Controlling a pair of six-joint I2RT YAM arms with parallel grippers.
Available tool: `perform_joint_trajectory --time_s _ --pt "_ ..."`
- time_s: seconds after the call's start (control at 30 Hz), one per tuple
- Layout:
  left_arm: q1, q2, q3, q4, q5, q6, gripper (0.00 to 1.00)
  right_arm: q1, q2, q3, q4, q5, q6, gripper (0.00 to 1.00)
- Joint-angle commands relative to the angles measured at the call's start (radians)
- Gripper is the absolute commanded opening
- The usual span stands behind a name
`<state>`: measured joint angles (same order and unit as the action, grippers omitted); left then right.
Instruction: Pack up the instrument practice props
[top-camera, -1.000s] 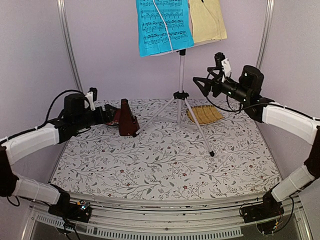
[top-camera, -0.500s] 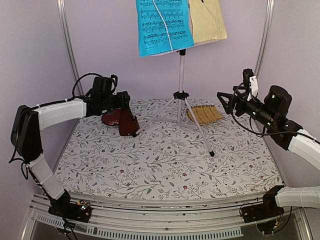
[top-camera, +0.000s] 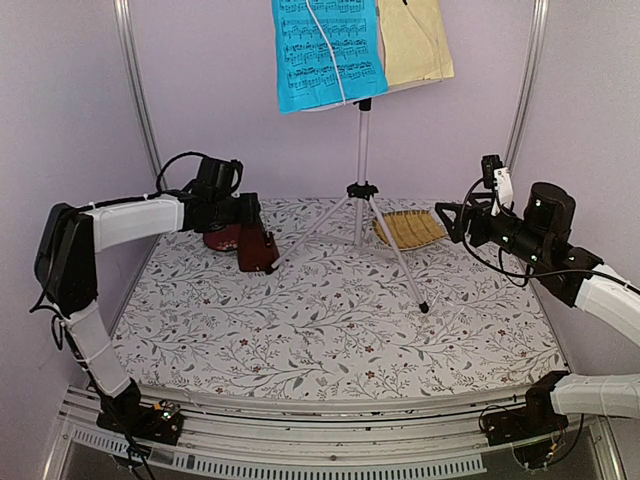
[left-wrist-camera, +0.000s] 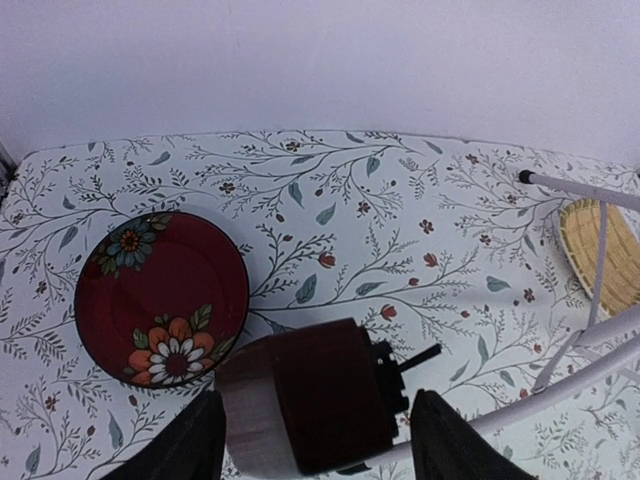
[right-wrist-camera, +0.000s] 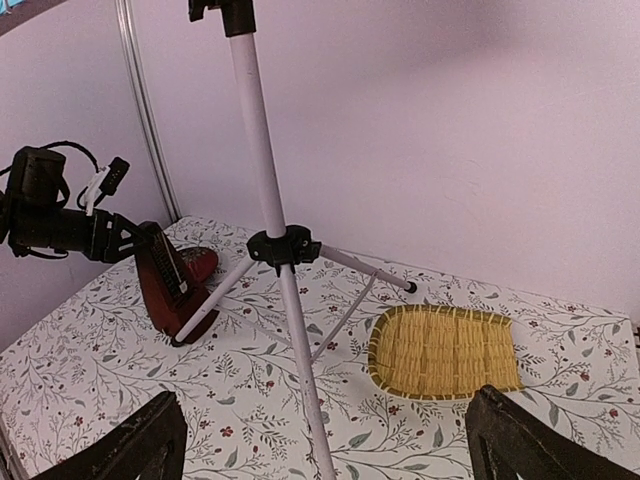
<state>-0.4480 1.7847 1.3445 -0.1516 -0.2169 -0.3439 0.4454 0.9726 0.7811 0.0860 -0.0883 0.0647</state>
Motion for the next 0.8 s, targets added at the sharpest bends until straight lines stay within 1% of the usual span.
perform_joint_trajectory --time_s 0.0,0.07,0.23,0.37,0.43,0.53,0.7,0.77 --pt "-0.012 0.023 0.038 -0.013 -0.027 0.025 0.64 -0.002 0.011 -0.016 0.001 0.007 0.023 0.99" --pt "-0.013 0.029 0.04 -0.011 -0.042 0.033 0.6 -0.002 0.008 -0.019 0.0 0.011 0.024 0.99" --pt "-0.018 0.042 0.041 0.008 -0.069 0.059 0.58 -0.002 0.01 -0.024 0.001 0.014 0.026 0.99" --pt "-0.018 0.035 0.037 0.012 -0.109 0.079 0.44 -0.002 0.014 -0.023 0.0 0.013 0.033 0.99" --pt "-0.018 0.015 0.022 0.013 -0.13 0.088 0.42 -0.001 0.014 -0.025 -0.001 0.014 0.037 0.99" --pt "-0.018 -0.038 -0.013 0.011 -0.159 0.099 0.41 -0.002 0.015 -0.027 -0.003 0.018 0.041 0.99" --pt "-0.018 -0.175 -0.121 0.001 -0.226 0.125 0.33 -0.001 0.017 -0.024 -0.002 0.016 0.044 0.99" --pt "-0.018 -0.234 -0.162 -0.013 -0.249 0.132 0.33 -0.002 0.016 -0.024 0.003 0.015 0.045 0.99"
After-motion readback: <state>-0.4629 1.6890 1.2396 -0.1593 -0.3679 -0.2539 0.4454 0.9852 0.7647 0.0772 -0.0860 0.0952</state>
